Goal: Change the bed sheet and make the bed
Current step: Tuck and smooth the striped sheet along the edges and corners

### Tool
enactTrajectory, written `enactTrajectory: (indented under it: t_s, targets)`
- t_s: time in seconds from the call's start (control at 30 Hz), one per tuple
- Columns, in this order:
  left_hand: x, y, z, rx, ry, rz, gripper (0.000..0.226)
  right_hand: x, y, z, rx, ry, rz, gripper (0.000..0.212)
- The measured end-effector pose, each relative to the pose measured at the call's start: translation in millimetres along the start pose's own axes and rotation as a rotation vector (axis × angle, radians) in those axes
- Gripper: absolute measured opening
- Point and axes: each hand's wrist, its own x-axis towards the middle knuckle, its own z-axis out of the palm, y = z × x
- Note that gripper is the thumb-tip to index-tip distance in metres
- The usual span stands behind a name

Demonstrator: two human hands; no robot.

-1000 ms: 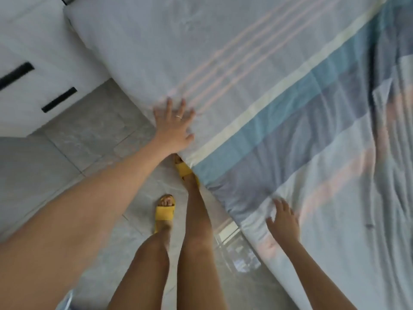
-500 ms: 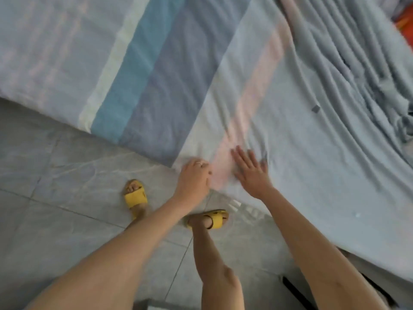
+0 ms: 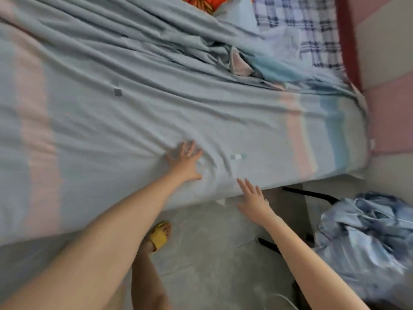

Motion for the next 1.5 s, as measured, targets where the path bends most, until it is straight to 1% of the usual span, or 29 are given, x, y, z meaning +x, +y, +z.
enactTrajectory:
  t_s: [0.07, 0.13, 0.2, 0.3, 0.37, 0.4, 0.43, 0.47, 0.53, 0.57, 0.63, 0.67, 0.73, 0.77, 0.8, 0.87, 0.97, 1.03, 1.1, 1.17, 1.23, 1.33, 1.4, 1.43, 1.5]
  targets:
    - [27.7, 31.0, 1.6, 0.086, -0.026, 0.042, 0.096, 6.7, 21.1, -0.3, -0.007, 0.038, -0.065, 0.078]
    - [62.6, 65.0, 1.5, 0.157, -0.052, 0.049, 0.1, 22.0, 51.2, 0.3, -0.042, 0.102, -0.125, 0.077]
    - [90.7, 83.3, -7.6, 0.188, -0.051, 0.019, 0.101, 39.0, 62.9, 0.0, -0.153, 0.142, -0.202, 0.078]
    - [124.9, 106.8, -20.3, 0.207, -0.016, 0.004, 0.099, 68.6, 73.5, -2.1, -0.277, 0.134, -0.368, 0.08]
    - [143.2, 119.8, -27.0, 0.267, -0.008, 0.01, 0.097, 93.3, 79.6, -11.3, -0.321, 0.136, -0.486, 0.086]
    - [151.8, 124.4, -28.7, 0.279, -0.001, 0.018, 0.096, 107.5, 86.3, -19.0, -0.356, 0.127, -0.521, 0.087]
    - [163.4, 130.2, -32.2, 0.291, 0.014, 0.031, 0.095, 122.9, 97.7, -35.3, -0.38, 0.083, -0.539, 0.085]
    - [174.7, 135.8, -39.6, 0.312, 0.028, 0.051, 0.093, 142.2, 113.3, -55.9, -0.362, 0.092, -0.547, 0.08]
    - [184.7, 147.0, -50.6, 0.312, -0.013, 0.055, 0.087, 175.3, 153.1, -105.3, -0.278, 0.014, -0.514, 0.072]
    - [188.8, 154.4, -52.5, 0.278, -0.04, 0.051, 0.084, 187.2, 178.4, -129.8, -0.234, 0.017, -0.468, 0.071]
    - [209.8, 174.5, -61.2, 0.258, -0.034, 0.096, 0.076, 210.0, 233.6, -177.3, -0.185, 0.115, -0.247, 0.071]
    - [216.2, 179.6, -62.2, 0.249, -0.004, 0.145, 0.072, 218.6, 256.4, -192.6, -0.116, 0.155, -0.121, 0.071]
    - [228.4, 196.8, -67.4, 0.204, 0.101, 0.251, 0.064, 230.9, 295.7, -217.3, 0.086, 0.167, 0.11, 0.07]
    - [237.5, 220.2, -67.3, 0.155, 0.139, 0.288, 0.061, 233.6, 322.4, -228.3, 0.154, 0.153, 0.187, 0.072]
    - [241.3, 235.8, -67.5, 0.094, 0.175, 0.302, 0.058, 235.8, 341.8, -232.2, 0.19, 0.136, 0.216, 0.074]
    - [255.3, 276.0, -71.2, 0.032, 0.251, 0.3, 0.054, 231.9, 380.4, -238.5, 0.214, 0.12, 0.22, 0.074]
    - [278.0, 327.9, -81.9, 0.049, 0.393, 0.274, 0.058, 217.4, 418.7, -237.4, 0.182, 0.157, 0.281, 0.078]
    - [298.2, 366.6, -89.5, 0.059, 0.426, 0.195, 0.065, 219.5, 438.2, -231.1, 0.201, 0.172, 0.294, 0.086]
    - [322.4, 403.7, -93.7, 0.046, 0.425, 0.106, 0.072, 229.9, 443.7, -234.2, 0.171, 0.174, 0.275, 0.09]
    - [347.3, 446.9, -84.0, 0.046, 0.4, 0.018, 0.083, 242.9, 451.7, -238.2, 0.09, 0.116, 0.224, 0.081]
    - [371.1, 478.2, -76.5, 0.077, 0.409, -0.01, 0.092, 249.3, 454.7, -245.5, -0.025, 0.086, 0.16, 0.063]
    - [403.5, 513.0, -76.9, 0.083, 0.481, -0.077, 0.102, 263.4, 475.0, -271.9, -0.011, 0.028, 0.105, 0.048]
    - [418.1, 516.9, -88.2, 0.126, 0.507, -0.218, 0.099, 272.7, 485.5, -284.1, 0.064, 0.019, 0.114, 0.04]
    - [422.8, 515.1, -95.4, 0.169, 0.469, -0.296, 0.091, 277.5, 488.4, -289.2, 0.112, 0.048, 0.122, 0.035]
    - [425.7, 511.3, -109.4, 0.258, 0.339, -0.392, 0.064, 286.9, 492.5, -296.5, 0.212, 0.152, 0.186, 0.028]
